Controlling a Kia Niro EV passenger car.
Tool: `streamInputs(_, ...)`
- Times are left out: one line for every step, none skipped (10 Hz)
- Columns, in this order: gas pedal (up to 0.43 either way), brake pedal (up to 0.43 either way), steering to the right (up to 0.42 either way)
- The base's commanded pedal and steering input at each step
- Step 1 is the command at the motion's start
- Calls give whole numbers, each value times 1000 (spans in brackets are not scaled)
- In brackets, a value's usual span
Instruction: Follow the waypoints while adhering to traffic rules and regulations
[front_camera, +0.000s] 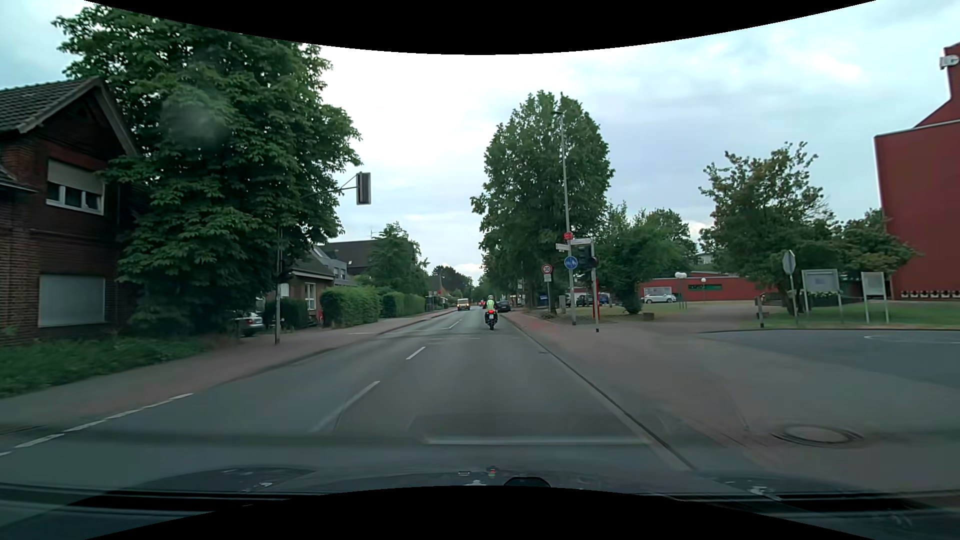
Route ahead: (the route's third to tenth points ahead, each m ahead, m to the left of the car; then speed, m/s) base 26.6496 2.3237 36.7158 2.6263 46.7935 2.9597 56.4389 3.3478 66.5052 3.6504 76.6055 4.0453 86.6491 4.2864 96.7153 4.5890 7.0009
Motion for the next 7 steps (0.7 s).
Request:
streamInputs(130,0,0)
streamInputs(130,0,0)
streamInputs(130,0,0)
streamInputs(130,0,0)
streamInputs(138,0,0)
streamInputs(138,0,-1)
streamInputs(138,0,-1)
